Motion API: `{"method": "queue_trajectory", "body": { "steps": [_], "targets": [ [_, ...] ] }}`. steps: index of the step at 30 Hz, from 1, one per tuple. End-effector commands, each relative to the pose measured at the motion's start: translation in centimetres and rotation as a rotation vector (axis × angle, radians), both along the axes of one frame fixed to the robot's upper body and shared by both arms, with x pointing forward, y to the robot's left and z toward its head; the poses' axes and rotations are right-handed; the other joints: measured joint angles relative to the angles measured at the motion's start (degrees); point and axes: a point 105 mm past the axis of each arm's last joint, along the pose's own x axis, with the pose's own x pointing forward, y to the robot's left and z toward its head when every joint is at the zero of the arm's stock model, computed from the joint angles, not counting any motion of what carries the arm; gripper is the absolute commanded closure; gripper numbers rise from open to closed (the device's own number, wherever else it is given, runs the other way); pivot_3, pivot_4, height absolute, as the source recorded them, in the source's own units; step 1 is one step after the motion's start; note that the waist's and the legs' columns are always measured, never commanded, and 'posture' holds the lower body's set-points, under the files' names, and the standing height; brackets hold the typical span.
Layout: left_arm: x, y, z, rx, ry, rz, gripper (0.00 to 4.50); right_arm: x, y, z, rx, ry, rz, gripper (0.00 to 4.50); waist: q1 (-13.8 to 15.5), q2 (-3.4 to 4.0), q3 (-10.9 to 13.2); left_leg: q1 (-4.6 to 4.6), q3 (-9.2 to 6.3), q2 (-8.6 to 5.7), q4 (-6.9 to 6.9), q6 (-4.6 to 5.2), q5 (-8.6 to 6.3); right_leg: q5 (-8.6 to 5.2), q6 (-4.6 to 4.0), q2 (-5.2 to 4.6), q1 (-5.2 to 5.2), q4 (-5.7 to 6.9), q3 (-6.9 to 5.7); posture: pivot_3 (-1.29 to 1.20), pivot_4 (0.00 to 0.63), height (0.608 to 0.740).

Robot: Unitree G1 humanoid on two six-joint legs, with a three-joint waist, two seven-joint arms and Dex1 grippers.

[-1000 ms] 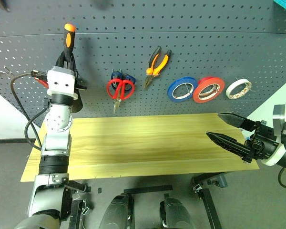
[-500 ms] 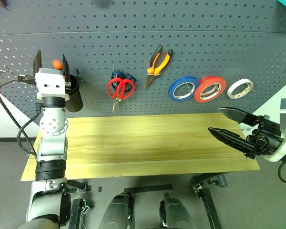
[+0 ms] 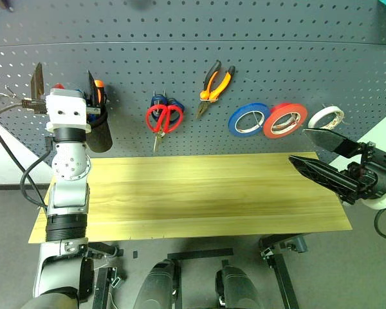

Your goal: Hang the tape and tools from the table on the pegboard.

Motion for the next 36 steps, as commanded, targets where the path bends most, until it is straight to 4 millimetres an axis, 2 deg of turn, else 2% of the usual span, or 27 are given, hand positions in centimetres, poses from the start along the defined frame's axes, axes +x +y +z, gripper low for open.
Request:
{"method": "queue_trajectory", "body": {
  "steps": [1, 4, 8, 12, 14, 15, 18, 23, 24, 29, 33, 36],
  "targets": [
    [-0.8, -2.6, 2.7, 0.083, -0.082, -0.099, 0.02, 0.2, 0.1, 0.3, -0.007, -0.063, -0.012, 0.36, 0.06, 0.00, -0.02, 0.00, 0.00, 0.00, 0.00, 0.00, 0.00, 0.00, 0.00, 0.01, 0.00, 0.00, -0.01, -0.04, 0.129, 0.740],
    [-1.2, -5.1, 3.9, 0.121, -0.107, -0.222, 0.02, 0.7, 0.2, 0.3, 0.001, -0.102, -0.020, 0.36, 0.30, -0.02, -0.39, -0.02, 0.01, -0.04, 0.03, -0.05, 0.03, 0.01, 0.02, 0.05, -0.02, 0.07, -0.04, -0.02, 0.076, 0.740],
    [-2.3, -8.4, 5.9, 0.167, -0.137, -0.398, 0.02, 1.4, 0.4, 0.5, 0.020, -0.169, -0.027, 0.36, 1.27, 0.03, -2.29, -0.14, 0.14, -0.08, 0.05, -0.45, 0.26, 0.01, 0.04, 0.13, -0.22, 0.18, -0.07, 0.01, 0.006, 0.740],
    [-3.1, -10.5, 7.2, 0.205, -0.150, -0.517, 0.02, 1.8, 0.5, 0.7, 0.032, -0.221, -0.031, 0.36, 1.47, -0.01, -4.08, -0.08, 0.18, -0.08, 0.07, -0.52, 0.31, 0.01, 0.06, 0.28, -0.15, 0.19, -0.06, 0.03, 0.000, 0.740],
    [-3.3, -11.2, 7.6, 0.221, -0.150, -0.556, 0.02, 2.1, 0.5, 0.7, 0.035, -0.240, -0.036, 0.36, 1.53, 0.00, -4.35, 0.32, 0.17, -0.07, 0.06, -0.55, 0.32, 0.02, 0.08, 0.33, 0.24, 0.19, -0.05, 0.04, 0.000, 0.740],
    [-3.4, -11.7, 7.8, 0.226, -0.149, -0.580, 0.02, 2.1, 0.5, 0.7, 0.038, -0.249, -0.039, 0.36, 1.51, -0.01, -4.59, 0.40, 0.15, -0.07, 0.05, -0.25, 0.16, 0.04, 0.10, 0.36, 0.34, 0.20, -0.04, 0.04, 0.000, 0.740],
    [-3.3, -13.4, 7.6, 0.233, -0.087, -0.697, 0.02, 2.3, 0.4, 0.5, 0.043, -0.274, -0.057, 0.36, 1.50, -0.01, -5.05, 0.46, 0.12, -0.04, 0.07, -0.21, 0.27, 0.15, 0.10, 0.40, 0.37, 0.24, -0.02, 0.04, 0.000, 0.740],
    [-3.0, -15.9, 3.8, 0.258, 0.132, -0.914, 0.02, 2.6, -0.4, -0.2, 0.042, -0.273, -0.109, 0.36, 1.46, 0.13, -5.60, 0.47, 0.12, -0.04, 0.08, -0.16, 0.35, 0.20, 0.10, 0.40, 0.35, 0.30, 0.05, 0.03, 0.000, 0.740],
    [-2.8, -16.2, 2.3, 0.238, 0.205, -0.952, 0.02, 2.7, -0.8, -0.8, 0.038, -0.256, -0.128, 0.36, 1.43, 0.21, -5.77, 0.48, 0.12, -0.04, 0.07, -0.15, 0.34, 0.19, 0.10, 0.40, 0.35, 0.30, 0.07, 0.03, 0.000, 0.740],
    [-2.4, -16.7, -4.5, 0.237, 0.493, -1.020, 0.02, 2.4, -0.9, -3.1, 0.043, -0.197, -0.160, 0.36, 1.36, 0.53, -6.10, 0.48, 0.14, -0.03, 0.06, -0.14, 0.34, 0.19, 0.09, 0.41, 0.32, 0.34, 0.13, 0.02, 0.000, 0.740],
    [-3.1, -17.1, -8.4, 0.277, 0.608, -1.046, 0.02, 2.3, -0.6, -4.9, 0.046, -0.139, -0.170, 0.36, 1.42, 0.59, -6.48, 0.59, 0.14, -0.03, 0.08, -0.12, 0.38, 0.21, 0.06, 0.41, 0.38, 0.38, 0.16, 0.01, 0.000, 0.740],
    [-3.5, -16.6, -11.3, 0.208, 0.721, -1.056, 0.02, 1.8, 0.3, -7.1, 0.048, -0.066, -0.161, 0.36, 1.44, 0.68, -6.67, 0.70, 0.14, -0.02, 0.07, -0.11, 0.38, 0.21, 0.05, 0.38, 0.46, 0.37, 0.23, 0.01, 0.000, 0.740]
  ]
}}
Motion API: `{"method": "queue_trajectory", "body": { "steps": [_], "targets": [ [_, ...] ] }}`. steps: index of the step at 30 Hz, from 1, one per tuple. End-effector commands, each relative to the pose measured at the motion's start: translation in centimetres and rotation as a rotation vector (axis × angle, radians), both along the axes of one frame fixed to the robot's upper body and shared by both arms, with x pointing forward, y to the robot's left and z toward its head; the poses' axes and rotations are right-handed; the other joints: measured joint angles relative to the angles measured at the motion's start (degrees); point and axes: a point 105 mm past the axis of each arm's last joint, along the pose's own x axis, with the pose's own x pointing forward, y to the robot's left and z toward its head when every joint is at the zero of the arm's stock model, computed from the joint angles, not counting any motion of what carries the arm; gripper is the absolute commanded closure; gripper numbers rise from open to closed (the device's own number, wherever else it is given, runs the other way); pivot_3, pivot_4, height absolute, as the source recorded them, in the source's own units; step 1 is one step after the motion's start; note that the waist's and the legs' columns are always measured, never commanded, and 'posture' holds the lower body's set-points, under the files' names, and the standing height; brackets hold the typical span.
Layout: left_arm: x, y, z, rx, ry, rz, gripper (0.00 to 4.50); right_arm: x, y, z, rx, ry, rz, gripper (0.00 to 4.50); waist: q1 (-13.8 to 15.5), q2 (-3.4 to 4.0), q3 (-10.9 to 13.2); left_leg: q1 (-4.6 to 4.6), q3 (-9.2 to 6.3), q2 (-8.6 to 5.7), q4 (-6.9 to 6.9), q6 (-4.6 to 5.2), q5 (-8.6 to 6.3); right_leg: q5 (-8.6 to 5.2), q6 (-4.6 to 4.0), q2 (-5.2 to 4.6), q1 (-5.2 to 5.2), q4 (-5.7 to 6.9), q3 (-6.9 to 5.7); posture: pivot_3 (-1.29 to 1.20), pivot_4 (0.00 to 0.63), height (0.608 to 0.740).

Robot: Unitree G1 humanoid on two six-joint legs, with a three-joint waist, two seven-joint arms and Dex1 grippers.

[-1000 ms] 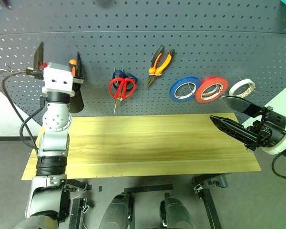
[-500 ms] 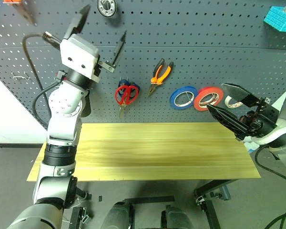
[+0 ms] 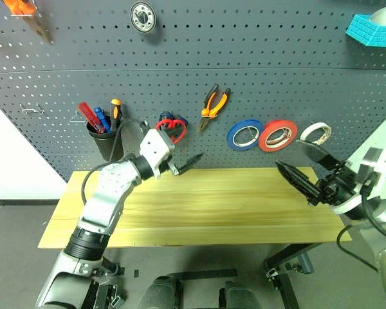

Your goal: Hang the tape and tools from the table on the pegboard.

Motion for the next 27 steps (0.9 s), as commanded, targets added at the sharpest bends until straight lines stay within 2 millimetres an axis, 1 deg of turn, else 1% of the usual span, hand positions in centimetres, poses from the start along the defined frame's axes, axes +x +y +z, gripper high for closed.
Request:
{"method": "queue_trajectory", "body": {
  "steps": [1, 5, 9, 11, 13, 14, 16, 20, 22, 24, 27],
  "targets": [
    [-0.4, 0.6, -2.1, 0.004, 0.090, 0.010, 0.02, -0.9, 1.3, -1.3, -0.001, 0.026, 0.023, 0.36, 0.01, 0.04, -0.28, 0.01, -0.01, 0.01, -0.01, 0.00, 0.00, 0.00, 0.00, -0.01, 0.01, -0.01, 0.02, 0.02, 0.000, 0.740],
    [-0.6, 2.3, -4.7, 0.027, 0.170, 0.079, 0.02, -1.9, 2.1, -3.6, -0.014, 0.103, 0.030, 0.36, 0.02, 0.22, -0.56, 0.02, -0.01, 0.03, -0.04, 0.00, -0.01, 0.00, -0.02, -0.13, -0.03, -0.01, 0.05, 0.02, 0.000, 0.740],
    [-1.0, 4.5, -7.0, 0.016, 0.263, 0.165, 0.02, -3.3, 2.7, -5.1, 0.028, 0.167, 0.024, 0.36, 0.02, 0.36, -0.86, 0.11, -0.01, 0.03, -0.06, -0.01, -0.03, -0.01, -0.03, -0.22, -0.14, -0.04, 0.06, 0.02, 0.000, 0.740],
    [-1.5, 5.6, -8.5, 0.019, 0.331, 0.202, 0.02, -4.1, 2.9, -6.3, 0.041, 0.215, 0.009, 0.36, 0.01, 0.43, -1.04, 0.12, -0.01, 0.03, -0.07, -0.02, -0.05, -0.01, -0.04, -0.27, -0.16, -0.04, 0.06, 0.02, 0.000, 0.740],
    [-2.4, 6.6, -10.5, 0.050, 0.392, 0.220, 0.02, -4.8, 3.0, -7.7, 0.040, 0.257, -0.018, 0.36, 0.01, 0.45, -1.30, 0.13, -0.01, 0.03, -0.09, -0.02, -0.07, -0.02, -0.06, -0.30, -0.16, -0.04, 0.07, 0.01, 0.000, 0.740],
    [-2.9, 6.9, -11.1, 0.054, 0.409, 0.217, 0.02, -5.0, 3.0, -8.3, 0.049, 0.273, -0.035, 0.36, -0.02, 0.51, -1.51, 0.13, -0.01, 0.03, -0.11, -0.05, -0.09, -0.06, -0.13, -0.31, -0.17, -0.06, 0.07, 0.01, 0.000, 0.740],
    [-3.5, 7.5, -12.0, 0.020, 0.462, 0.225, 0.02, -5.2, 3.0, -9.2, 0.070, 0.293, -0.069, 0.36, -0.07, 0.65, -1.69, 0.14, 0.00, 0.03, -0.15, -0.16, -0.16, -0.12, -0.24, -0.34, -0.18, -0.08, 0.09, 0.01, 0.000, 0.740],
    [-4.2, 8.3, -13.3, -0.026, 0.513, 0.232, 0.02, -5.8, 2.9, -10.9, 0.096, 0.315, -0.125, 0.36, 0.02, 0.64, -1.86, 0.14, 0.01, 0.04, -0.16, -0.18, -0.19, -0.20, -0.47, -0.39, -0.19, -0.11, 0.11, 0.01, 0.000, 0.740],
    [-4.4, 9.3, -14.3, -0.040, 0.532, 0.260, 0.02, -6.3, 2.5, -12.0, 0.107, 0.339, -0.163, 0.36, 0.01, 0.74, -2.01, 0.14, 0.00, 0.04, -0.17, -0.18, -0.19, -0.20, -0.49, -0.39, -0.19, -0.13, 0.11, 0.01, 0.000, 0.740],
    [-4.9, 10.7, -15.6, -0.034, 0.557, 0.299, 0.02, -7.0, 2.1, -12.6, 0.133, 0.352, -0.205, 0.36, -0.06, 0.87, -2.25, 0.14, 0.00, 0.04, -0.20, -0.17, -0.20, -0.22, -0.52, -0.40, -0.20, -0.17, 0.11, 0.00, 0.000, 0.740],
    [-5.9, 11.8, -16.6, -0.037, 0.561, 0.306, 0.02, -8.0, 1.5, -13.3, 0.148, 0.380, -0.229, 0.36, -0.20, 0.95, -2.39, 0.12, 0.03, 0.04, -0.30, -0.17, -0.20, -0.27, -0.58, -0.41, -0.28, -0.19, 0.14, 0.00, 0.000, 0.740]
  ]
}}
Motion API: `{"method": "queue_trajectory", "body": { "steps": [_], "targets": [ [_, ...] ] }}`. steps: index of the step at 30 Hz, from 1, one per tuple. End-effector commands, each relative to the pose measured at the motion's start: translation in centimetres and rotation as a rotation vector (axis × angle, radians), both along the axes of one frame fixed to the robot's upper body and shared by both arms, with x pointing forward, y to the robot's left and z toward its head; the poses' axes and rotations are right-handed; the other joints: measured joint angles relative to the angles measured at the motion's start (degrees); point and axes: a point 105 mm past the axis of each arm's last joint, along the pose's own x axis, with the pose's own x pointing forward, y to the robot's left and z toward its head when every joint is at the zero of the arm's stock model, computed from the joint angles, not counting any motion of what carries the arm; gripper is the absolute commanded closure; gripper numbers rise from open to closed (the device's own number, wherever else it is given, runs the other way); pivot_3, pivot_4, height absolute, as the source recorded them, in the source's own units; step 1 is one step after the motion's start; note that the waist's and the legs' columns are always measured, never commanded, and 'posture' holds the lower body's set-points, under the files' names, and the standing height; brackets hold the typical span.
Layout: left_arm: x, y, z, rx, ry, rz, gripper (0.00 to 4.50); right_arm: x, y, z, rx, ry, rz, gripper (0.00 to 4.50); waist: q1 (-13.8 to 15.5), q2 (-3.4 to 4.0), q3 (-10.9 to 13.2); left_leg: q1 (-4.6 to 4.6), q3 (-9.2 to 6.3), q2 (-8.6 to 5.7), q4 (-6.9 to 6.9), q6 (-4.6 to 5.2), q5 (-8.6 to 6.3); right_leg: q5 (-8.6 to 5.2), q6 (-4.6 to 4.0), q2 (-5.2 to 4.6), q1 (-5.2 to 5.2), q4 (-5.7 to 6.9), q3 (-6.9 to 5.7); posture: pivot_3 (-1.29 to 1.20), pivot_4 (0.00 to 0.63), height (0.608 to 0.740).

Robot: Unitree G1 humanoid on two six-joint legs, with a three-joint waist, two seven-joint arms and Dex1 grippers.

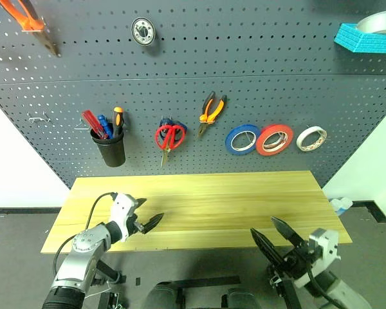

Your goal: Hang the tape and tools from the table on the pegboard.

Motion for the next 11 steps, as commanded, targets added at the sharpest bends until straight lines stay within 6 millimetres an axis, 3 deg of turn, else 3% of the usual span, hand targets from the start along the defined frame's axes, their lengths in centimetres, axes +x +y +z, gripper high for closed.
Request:
{"method": "queue_trajectory", "body": {
  "steps": [1, 11],
  "targets": [
    [-0.4, 1.2, 0.3, -0.015, -0.043, 0.004, 0.02, -0.6, -0.7, 0.5, 0.011, -0.033, -0.024, 0.36, -0.04, -0.03, -0.04, 0.00, 0.01, 0.00, -0.02, 0.00, 0.00, 0.00, -0.01, 0.00, -0.03, 0.00, 0.02, 0.00, 0.000, 0.740],
    [1.5, 0.7, -1.1, -0.185, -0.036, 0.019, 0.02, -1.6, -1.1, -0.7, 0.117, 0.051, 0.010, 0.36, 0.10, -0.18, -0.33, 0.00, 0.02, 0.00, -0.05, 0.01, -0.01, -0.01, -0.02, -0.02, -0.01, -0.02, 0.03, 0.01, 0.000, 0.740]
  ]
}}
